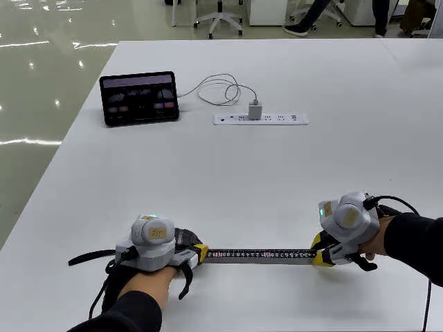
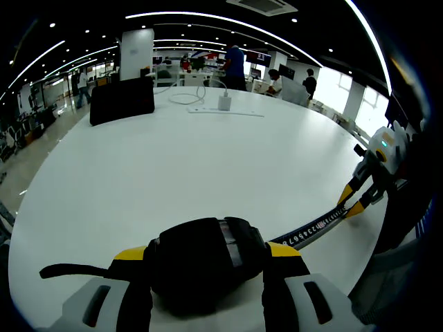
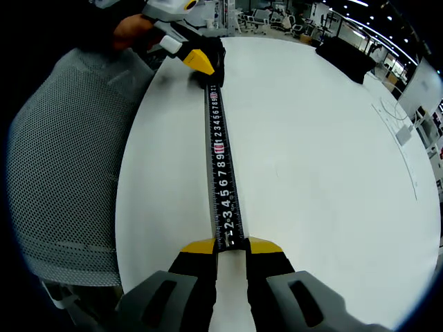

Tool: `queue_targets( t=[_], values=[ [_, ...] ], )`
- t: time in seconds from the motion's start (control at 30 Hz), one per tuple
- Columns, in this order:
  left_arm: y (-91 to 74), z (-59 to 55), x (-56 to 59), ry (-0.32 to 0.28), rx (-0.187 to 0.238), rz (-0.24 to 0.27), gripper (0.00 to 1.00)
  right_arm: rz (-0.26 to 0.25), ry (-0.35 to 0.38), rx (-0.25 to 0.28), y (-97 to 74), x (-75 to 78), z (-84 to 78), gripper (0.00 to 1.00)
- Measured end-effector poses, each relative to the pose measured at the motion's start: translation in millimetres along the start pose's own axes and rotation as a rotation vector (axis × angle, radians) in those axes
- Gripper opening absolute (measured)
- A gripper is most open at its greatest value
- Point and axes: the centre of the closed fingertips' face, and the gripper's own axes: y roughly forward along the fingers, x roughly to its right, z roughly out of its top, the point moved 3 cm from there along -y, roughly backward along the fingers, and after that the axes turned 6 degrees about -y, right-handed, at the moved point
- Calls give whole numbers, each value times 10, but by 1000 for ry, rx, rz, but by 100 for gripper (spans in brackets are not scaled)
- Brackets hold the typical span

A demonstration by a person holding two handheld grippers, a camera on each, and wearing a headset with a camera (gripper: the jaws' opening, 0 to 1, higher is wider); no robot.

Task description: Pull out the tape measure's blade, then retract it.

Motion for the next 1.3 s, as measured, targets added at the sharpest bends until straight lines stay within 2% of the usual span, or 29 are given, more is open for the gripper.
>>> queue_targets(
  t=[0.43,1.3],
  values=[
    [1,0,-3,-2,1,-3,60,-14,-20,2,27,-19,59,11],
    [-3,2,-3,-5,2,-3,60,-23,-9,19,80,-7,162,12]
  ],
)
